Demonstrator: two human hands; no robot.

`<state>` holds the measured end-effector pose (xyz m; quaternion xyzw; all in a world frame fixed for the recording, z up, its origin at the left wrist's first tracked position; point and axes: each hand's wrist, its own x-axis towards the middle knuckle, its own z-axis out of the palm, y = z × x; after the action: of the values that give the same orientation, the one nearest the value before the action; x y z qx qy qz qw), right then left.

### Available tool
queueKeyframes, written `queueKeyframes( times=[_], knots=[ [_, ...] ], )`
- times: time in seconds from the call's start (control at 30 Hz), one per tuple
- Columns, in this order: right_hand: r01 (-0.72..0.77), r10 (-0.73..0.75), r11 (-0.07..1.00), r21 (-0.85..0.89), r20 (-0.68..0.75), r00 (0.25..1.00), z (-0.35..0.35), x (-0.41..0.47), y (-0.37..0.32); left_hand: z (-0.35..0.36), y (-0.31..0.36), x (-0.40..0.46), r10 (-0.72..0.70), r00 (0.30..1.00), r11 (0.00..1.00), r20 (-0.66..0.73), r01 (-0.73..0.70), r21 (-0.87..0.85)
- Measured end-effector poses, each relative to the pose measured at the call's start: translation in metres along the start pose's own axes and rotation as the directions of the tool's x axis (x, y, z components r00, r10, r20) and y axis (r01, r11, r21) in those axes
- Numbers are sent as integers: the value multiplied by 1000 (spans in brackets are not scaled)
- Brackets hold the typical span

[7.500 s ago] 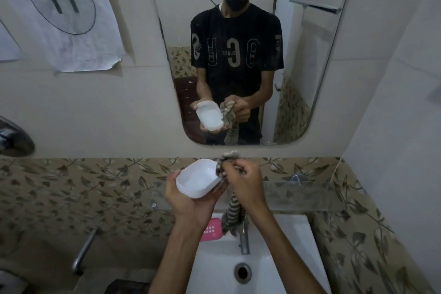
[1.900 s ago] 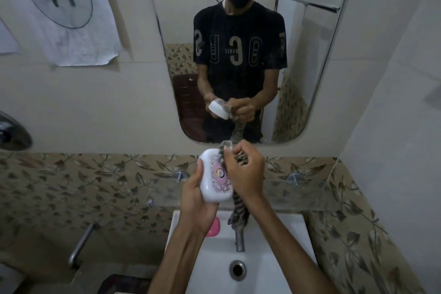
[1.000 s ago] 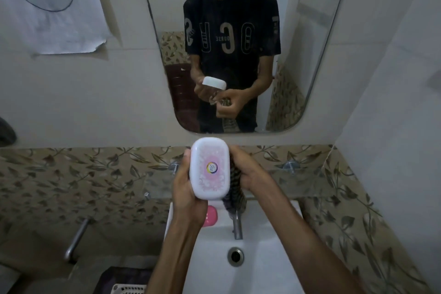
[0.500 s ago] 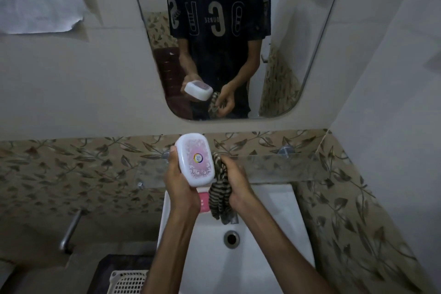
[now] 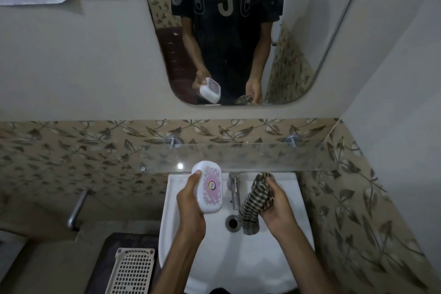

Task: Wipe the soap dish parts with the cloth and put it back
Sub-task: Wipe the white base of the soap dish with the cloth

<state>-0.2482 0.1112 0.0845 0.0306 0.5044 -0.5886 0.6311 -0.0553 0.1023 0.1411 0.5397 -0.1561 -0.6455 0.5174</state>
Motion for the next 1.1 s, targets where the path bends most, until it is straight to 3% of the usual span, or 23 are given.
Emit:
queueKeyframes(
  times=[0.3, 0.57, 0.73, 0.83, 0.93, 1.0, 1.1],
  knots=[
    [41, -33, 999, 18, -309, 950, -64, 42, -4, -5, -40, -6, -211, 977, 977, 38, 210, 36],
    [119, -42, 954, 276, -268, 963, -53, 69, -34, -1, -60, -8, -277, 957, 960, 91, 280, -23],
    [99, -35, 942, 320, -201, 979, -36, 85, -47, 1, -65, -10, -283, 957, 959, 68, 284, -8],
    [68, -36, 977, 203, -157, 987, -32, 93, -51, 2, -67, -8, -262, 964, 965, 50, 262, 9],
    [-3, -21, 991, -130, -184, 983, -46, 106, -49, 5, -69, -7, -255, 966, 967, 36, 255, 9],
    [-69, -35, 917, -393, -252, 967, -56, 111, -50, 5, -70, -4, -250, 968, 968, 29, 250, -3],
    [-101, -195, 718, -689, -338, 921, -64, 115, -54, 4, -72, -1, -248, 968, 968, 27, 248, -24]
  ],
)
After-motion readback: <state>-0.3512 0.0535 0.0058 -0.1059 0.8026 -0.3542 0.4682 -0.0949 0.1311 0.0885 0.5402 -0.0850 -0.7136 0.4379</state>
